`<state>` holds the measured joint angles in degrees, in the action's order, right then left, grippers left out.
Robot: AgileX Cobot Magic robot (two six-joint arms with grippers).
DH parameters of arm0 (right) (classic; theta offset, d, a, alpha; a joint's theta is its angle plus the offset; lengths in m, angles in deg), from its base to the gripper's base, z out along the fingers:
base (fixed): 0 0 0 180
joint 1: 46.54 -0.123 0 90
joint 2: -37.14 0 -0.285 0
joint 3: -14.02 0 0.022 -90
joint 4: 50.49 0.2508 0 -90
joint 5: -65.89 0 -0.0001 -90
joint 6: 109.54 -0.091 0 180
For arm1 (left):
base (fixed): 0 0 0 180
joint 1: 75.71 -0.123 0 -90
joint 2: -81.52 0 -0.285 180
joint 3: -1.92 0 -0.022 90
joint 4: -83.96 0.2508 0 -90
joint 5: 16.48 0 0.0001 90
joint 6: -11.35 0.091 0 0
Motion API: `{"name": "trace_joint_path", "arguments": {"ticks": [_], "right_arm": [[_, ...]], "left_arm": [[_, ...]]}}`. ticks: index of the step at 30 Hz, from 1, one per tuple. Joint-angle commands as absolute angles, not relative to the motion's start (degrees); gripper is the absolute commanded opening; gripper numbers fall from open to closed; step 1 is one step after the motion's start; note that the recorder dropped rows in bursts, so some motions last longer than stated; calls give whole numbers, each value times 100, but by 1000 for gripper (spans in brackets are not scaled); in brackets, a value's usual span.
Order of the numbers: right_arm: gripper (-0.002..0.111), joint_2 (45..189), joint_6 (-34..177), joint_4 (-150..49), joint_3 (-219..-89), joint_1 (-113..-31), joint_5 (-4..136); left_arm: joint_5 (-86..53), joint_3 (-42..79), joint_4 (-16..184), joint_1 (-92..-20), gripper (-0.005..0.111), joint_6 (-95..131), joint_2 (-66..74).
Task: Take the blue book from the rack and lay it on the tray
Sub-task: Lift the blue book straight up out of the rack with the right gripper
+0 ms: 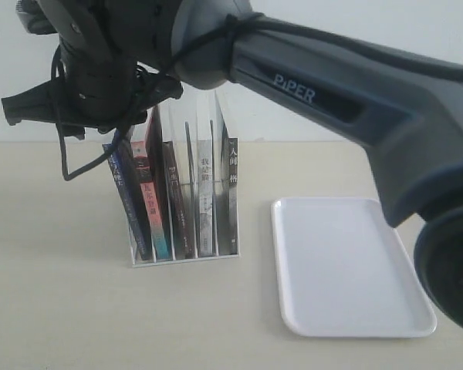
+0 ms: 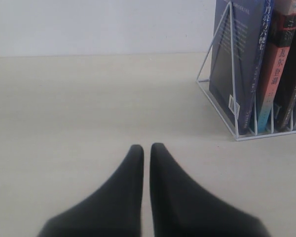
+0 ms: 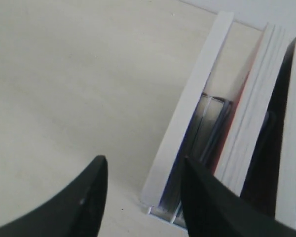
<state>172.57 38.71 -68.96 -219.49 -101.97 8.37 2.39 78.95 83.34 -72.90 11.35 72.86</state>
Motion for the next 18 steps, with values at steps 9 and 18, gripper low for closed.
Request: {"name": "trace_joint_path", "arguments": {"ticks": [9,18], "right_arm": [[44,17241,3647,-6766,-21977,-10021,1048],[44,17633,3633,-6772,-21977,-10021,892]], "left_arm": [[157,7913,8339,-7309,4,1171,7330],[157,7913,8339,-7309,4,1171,7330]]}}
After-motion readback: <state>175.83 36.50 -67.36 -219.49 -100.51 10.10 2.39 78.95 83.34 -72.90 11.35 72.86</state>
